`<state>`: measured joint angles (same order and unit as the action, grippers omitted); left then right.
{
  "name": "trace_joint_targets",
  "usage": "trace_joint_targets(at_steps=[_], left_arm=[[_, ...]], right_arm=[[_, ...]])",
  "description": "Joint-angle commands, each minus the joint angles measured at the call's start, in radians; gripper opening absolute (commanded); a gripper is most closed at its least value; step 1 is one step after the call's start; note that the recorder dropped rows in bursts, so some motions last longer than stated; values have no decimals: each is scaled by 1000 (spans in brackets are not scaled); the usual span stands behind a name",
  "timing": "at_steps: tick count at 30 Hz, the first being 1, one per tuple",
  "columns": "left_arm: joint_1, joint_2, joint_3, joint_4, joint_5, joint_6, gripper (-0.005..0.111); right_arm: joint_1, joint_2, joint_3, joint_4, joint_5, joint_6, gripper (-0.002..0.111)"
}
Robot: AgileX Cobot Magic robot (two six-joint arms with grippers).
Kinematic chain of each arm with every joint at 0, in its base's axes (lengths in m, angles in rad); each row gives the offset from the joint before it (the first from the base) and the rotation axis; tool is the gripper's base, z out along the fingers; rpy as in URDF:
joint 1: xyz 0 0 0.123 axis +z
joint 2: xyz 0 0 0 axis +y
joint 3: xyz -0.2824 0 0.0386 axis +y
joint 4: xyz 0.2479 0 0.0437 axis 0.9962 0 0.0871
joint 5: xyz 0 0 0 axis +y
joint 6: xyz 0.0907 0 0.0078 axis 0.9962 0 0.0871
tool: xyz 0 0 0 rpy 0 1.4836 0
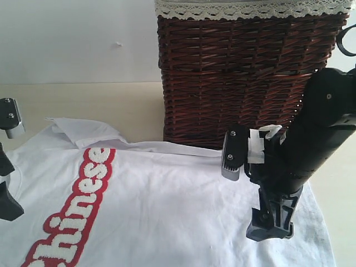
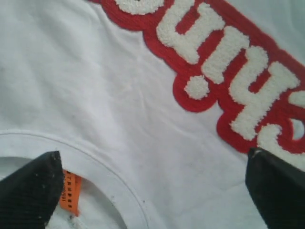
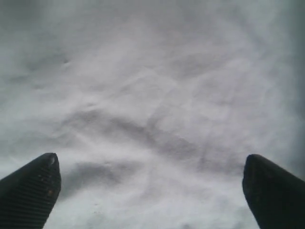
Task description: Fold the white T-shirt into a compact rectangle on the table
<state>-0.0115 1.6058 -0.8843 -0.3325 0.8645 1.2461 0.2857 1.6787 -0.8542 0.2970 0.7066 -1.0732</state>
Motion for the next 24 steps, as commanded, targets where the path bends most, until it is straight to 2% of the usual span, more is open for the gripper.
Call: trace_joint_targets(at_steps=[1, 2, 4, 13, 18, 24], left_arm=[[1, -4, 2, 31, 30, 127, 105], [1, -4, 2, 57, 60, 241, 105], [1, -4, 2, 87, 55, 296, 105], [1, 14, 2, 304, -51, 335, 105], [1, 48, 0, 314, -100, 353, 105], [1, 129, -50, 303, -56, 365, 105]], right_arm=[[-1, 2, -1, -26, 6, 3, 99], [-3, 2, -1, -67, 20, 3, 99], [-14, 2, -1, -110, 31, 3, 99], [-176, 7, -1, -51, 126, -238, 99], [-211, 36, -1, -54, 141, -284, 99], [-211, 93, -1, -77, 132, -293, 99]])
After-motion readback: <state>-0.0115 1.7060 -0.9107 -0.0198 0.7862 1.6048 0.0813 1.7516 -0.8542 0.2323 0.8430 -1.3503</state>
